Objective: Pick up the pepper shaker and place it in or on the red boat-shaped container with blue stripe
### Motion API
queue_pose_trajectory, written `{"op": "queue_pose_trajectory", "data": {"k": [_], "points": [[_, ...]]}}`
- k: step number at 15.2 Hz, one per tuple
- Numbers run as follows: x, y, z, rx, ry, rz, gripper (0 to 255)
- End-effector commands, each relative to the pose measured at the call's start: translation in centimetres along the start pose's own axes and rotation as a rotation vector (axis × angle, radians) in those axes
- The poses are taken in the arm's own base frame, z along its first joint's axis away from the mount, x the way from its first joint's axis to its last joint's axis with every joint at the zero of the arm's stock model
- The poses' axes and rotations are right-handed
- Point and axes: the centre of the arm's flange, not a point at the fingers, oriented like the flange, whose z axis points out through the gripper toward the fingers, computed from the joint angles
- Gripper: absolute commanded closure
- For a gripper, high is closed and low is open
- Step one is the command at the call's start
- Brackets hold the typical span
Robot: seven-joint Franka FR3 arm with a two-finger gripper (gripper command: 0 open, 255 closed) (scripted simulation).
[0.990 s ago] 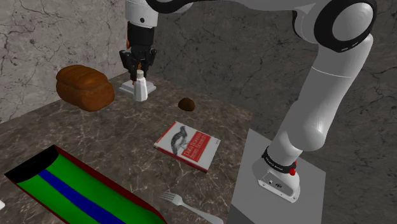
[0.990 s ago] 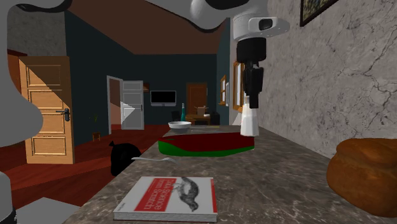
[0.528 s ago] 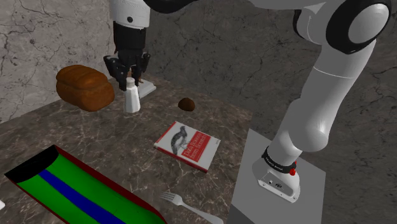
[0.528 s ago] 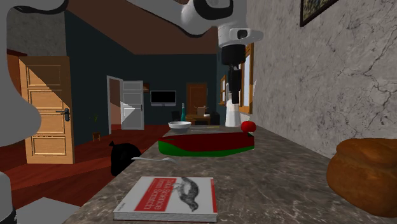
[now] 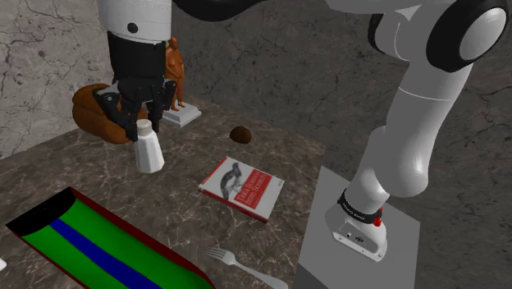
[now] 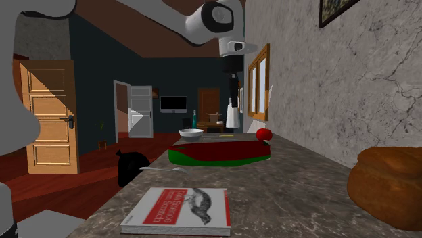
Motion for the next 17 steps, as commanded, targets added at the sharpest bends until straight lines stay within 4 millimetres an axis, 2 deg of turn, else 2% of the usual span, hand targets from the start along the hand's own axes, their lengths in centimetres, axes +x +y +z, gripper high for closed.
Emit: {"op": "queue_pose_trajectory", "data": {"k": [1,10,11,17], "points": [[-1.2,-2.4,-0.2,0.000,0.000,0.002,255],[-6.2,-13.1,-0.8,0.000,0.000,0.002,255],[-6.5,-13.7,-0.8,0.000,0.000,0.002,255],[-6.6,-13.4,2.4,0.000,0.000,0.002,255]]}}
